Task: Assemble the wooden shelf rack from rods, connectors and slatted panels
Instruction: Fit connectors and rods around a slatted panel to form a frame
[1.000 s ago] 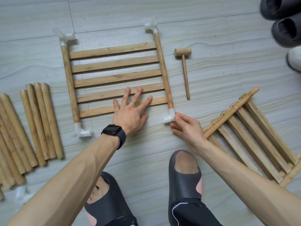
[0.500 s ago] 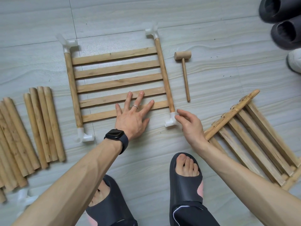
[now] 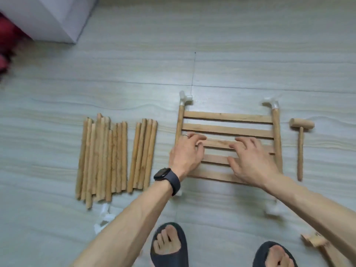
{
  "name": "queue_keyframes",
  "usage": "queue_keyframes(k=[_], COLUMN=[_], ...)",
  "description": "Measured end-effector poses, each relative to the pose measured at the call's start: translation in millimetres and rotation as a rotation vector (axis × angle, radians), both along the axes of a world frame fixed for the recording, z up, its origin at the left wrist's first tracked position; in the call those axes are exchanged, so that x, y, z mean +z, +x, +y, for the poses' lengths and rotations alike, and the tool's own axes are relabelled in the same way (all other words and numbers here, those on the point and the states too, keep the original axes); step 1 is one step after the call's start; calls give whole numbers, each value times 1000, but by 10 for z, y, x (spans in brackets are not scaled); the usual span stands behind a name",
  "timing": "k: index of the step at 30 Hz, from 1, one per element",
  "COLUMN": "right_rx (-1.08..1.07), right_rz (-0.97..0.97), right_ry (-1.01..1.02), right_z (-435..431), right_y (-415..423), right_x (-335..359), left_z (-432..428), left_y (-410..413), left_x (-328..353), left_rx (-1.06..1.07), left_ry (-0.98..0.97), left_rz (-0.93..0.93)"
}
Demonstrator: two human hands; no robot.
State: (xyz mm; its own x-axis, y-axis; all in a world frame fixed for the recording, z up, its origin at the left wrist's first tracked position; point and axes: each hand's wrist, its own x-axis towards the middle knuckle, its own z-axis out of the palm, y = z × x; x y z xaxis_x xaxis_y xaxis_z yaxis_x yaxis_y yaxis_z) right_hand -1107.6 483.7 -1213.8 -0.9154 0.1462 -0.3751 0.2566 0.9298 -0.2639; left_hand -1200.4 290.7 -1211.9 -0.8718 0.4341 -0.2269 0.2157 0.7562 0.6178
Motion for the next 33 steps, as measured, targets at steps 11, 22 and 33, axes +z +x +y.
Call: queue_keyframes(k=[11, 22, 33], right_rx=[212, 345, 223], right_rz=[-227, -306, -370], right_ry=[-40, 133, -149], right_z=[-1245, -1539, -1518], right_y=[-880, -585, -914], right_x=[-245, -260, 108], left_z=[-2334, -2954, -1712], left_y=[-918, -939, -1176], left_x=[-66, -183, 301], left_rx=[958, 971, 398], left_ry=[-412, -442, 64], left_rz=[-70, -235, 118])
